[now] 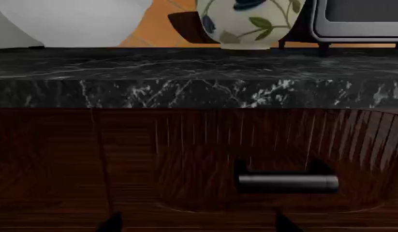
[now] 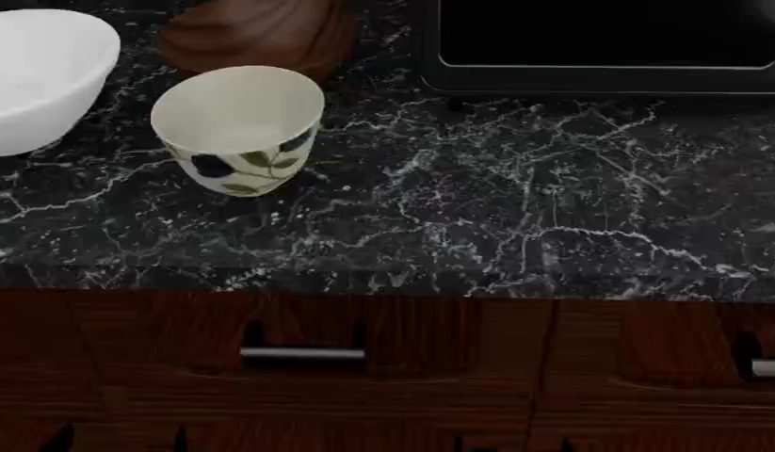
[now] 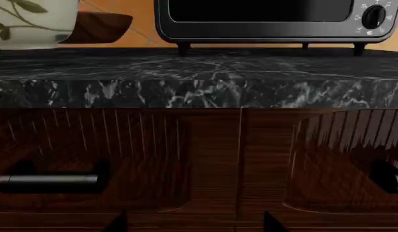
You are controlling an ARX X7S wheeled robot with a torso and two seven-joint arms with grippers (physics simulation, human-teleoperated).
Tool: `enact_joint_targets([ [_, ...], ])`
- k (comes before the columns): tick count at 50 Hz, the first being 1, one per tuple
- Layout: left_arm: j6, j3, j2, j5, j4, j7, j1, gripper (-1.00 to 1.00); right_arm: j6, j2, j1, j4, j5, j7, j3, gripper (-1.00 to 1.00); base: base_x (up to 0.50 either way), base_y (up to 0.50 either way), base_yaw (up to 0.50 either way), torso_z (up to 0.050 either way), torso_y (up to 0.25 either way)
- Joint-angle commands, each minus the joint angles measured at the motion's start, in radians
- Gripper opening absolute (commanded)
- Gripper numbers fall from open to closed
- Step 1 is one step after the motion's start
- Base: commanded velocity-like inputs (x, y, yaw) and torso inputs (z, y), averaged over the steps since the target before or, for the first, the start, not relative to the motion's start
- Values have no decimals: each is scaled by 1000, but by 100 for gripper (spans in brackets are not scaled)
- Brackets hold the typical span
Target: Stack the bowls from largest to smallest.
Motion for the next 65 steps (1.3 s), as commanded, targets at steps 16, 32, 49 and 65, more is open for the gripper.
enact_joint_targets([
  [16, -26, 60, -53, -46, 6, -78, -3, 100, -50, 58, -13, -20, 27, 72, -76, 100, 0, 0, 0, 0, 0],
  [32, -305, 14, -62, -107, 290, -101, -2, 100, 357, 74, 44, -401, 138, 110, 29, 100, 0, 0, 0, 0, 0],
  [49, -1030, -52, -143, -284, 905, -174, -180, 100, 882, 170, 163, -882, 217, 147, 83, 100, 0, 0, 0, 0, 0],
  [65, -1165, -177, -140, -386, 957, -143, -246, 100, 1062, 177, 200, -926, 296, 149, 143, 100, 0, 0, 0, 20, 0],
])
